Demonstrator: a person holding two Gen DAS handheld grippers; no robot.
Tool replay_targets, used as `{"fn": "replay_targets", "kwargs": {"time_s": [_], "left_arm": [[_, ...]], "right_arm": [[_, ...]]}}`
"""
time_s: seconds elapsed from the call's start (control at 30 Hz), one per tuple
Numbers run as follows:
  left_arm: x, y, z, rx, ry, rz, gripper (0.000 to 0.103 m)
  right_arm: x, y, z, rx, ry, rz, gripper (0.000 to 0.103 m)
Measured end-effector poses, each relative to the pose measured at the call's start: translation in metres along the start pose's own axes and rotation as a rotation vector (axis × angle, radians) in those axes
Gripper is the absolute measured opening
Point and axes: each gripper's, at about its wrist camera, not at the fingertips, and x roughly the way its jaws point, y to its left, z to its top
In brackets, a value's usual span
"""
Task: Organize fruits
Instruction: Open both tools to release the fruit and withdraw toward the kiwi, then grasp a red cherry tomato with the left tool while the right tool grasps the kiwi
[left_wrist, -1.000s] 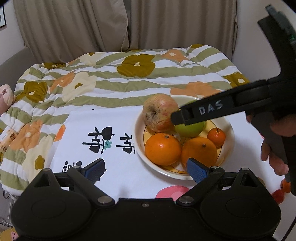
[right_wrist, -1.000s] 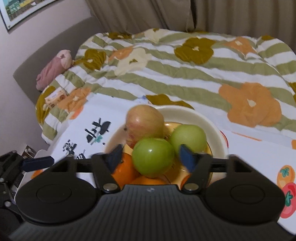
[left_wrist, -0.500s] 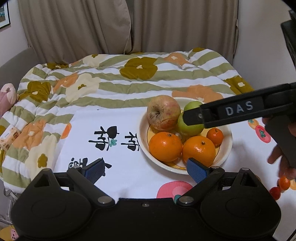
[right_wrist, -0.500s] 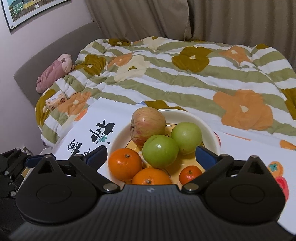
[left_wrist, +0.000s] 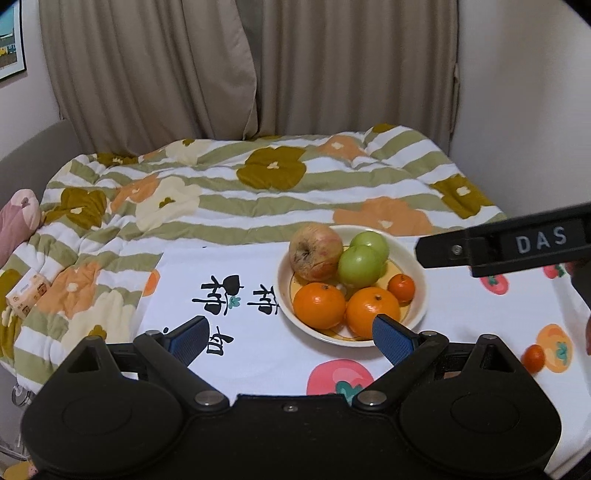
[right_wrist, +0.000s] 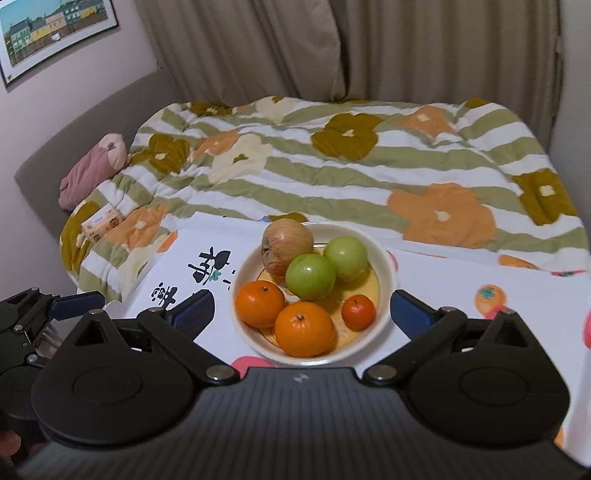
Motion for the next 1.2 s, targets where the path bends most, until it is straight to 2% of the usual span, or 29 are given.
{"fn": "replay_targets", "kwargs": {"time_s": [0.43,0.8,1.07,1.2], "left_arm": [[-0.03,0.003,-0.023,0.04,-0.007,-0.064,0.097],[-0.04,-0.017,-0.062,0.065,-0.001,-0.091,0.097],[-0.028,-0.05,-0.096,0.052,0.027,-0.081,0.097],[-0.017,-0.068,-0.11,0.074,0.039,-0.074,0.092]], "right_arm": [[-0.06,-0.003,-0.051,0.093,-0.011,-0.157,0.103],[-0.081,-0.028,-0.103,0.133,-0.018,-0.171,0.103],[-0.062,-0.061,-0.136,0.097,0.012,-0.122,0.103],[-0.049,-0.074,-0.144,0.072,0.012,-0.085,0.103]]}}
